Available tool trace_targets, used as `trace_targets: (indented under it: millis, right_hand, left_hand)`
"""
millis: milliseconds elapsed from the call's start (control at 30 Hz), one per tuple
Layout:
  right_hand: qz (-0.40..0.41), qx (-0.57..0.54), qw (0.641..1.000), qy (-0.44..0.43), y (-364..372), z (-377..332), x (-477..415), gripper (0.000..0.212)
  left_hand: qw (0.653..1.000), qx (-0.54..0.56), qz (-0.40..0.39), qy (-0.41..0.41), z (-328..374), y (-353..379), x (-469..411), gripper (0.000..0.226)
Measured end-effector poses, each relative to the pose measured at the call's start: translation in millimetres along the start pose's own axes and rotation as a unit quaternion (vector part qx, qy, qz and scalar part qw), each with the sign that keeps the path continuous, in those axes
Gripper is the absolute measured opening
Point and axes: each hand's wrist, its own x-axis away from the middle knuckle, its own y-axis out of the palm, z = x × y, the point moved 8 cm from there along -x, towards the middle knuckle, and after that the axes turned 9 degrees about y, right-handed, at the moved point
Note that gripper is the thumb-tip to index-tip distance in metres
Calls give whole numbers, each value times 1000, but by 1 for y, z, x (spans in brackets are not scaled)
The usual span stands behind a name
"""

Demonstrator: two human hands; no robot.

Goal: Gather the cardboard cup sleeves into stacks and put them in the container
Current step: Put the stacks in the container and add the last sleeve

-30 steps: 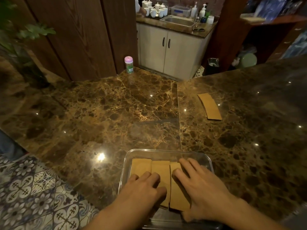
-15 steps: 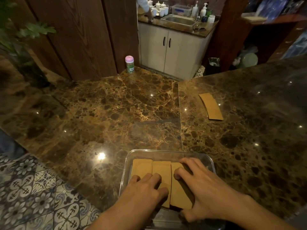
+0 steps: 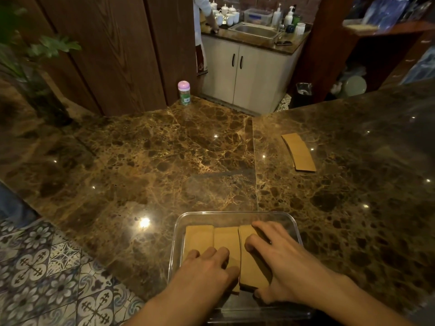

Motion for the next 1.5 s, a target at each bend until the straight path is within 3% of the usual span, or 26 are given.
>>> trace_targets:
  millis: [133,533,633,833,933,1133,1500]
  right_hand:
    - [-23,15,1000,2,1,-1,-3,71]
    - [52,5,997,-51,-17,-10,4,74]
    - [43,-19,996,-77,-22,-24,3,73]
    - [38,22,996,-81,-13,-54,-18,82]
    - [39,36,995,-81,-3,-59,-26,87]
    - [32,34,996,-73,3,-51,-20,104]
    - [-22,-4,1000,-16,-3,-3,-1,86]
  left_hand:
    - [1000,1,5,5,-1,0,1,29]
    - [999,19,40,18,-2,-13,11,27]
    - [998,35,56,0,-10,-18,19,39]
    - [996,-51,64,-33,-19,-30,36,67]
    - [998,3,61,-36,-19,-23,34,78]
    - [998,25,52,-14,-17,-13,25,65]
    - [999,-31,33,-12,-18,-6,15,72]
